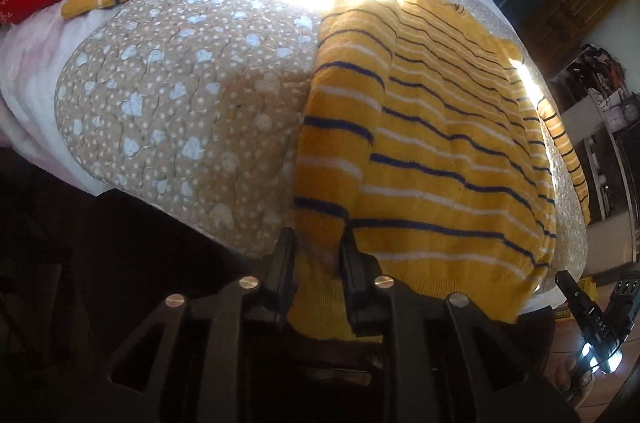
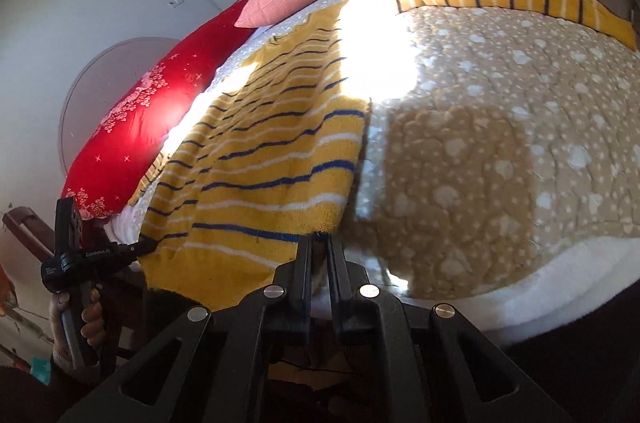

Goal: Fold small clothes

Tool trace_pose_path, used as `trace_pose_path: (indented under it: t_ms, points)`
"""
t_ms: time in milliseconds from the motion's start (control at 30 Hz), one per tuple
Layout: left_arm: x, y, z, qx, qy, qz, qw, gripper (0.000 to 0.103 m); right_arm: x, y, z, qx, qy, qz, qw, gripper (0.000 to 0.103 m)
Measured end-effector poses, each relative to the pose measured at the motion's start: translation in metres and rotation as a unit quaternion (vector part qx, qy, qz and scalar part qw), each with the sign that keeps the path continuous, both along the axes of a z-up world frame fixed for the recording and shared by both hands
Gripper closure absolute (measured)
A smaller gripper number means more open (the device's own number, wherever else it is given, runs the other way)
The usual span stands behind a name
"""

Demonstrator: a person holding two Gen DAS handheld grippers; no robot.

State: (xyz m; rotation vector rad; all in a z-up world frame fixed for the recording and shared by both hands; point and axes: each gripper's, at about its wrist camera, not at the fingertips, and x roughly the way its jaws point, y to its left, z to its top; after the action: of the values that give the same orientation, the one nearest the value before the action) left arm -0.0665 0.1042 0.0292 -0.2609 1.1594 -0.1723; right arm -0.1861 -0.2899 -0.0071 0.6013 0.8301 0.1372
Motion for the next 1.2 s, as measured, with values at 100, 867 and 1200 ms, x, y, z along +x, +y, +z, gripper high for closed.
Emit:
trace_pose_path:
  t_ms: [100, 867, 1200]
  points:
    - [-0.019, 0.007, 0.018, 0.013, -0.050, 0.004, 0.9987, 0.058, -0.006, -0.025, 0.009, -0.007, -0.011, -0.044, 0.999, 0.092]
    - [0.042, -0.086, 0.102, -0.007, -0.213, -0.079, 0.9739, 0.025, 0.116, -0.278, 0.026, 0.054, -0.015, -0.366, 0.929, 0.092]
    - [0.150, -0.058, 0.089, -0.034, -0.250, -0.018, 0.9674, 0.023, 0.198, -0.149, 0.147, -0.151, -0.054, -0.200, 0.966, 0.092]
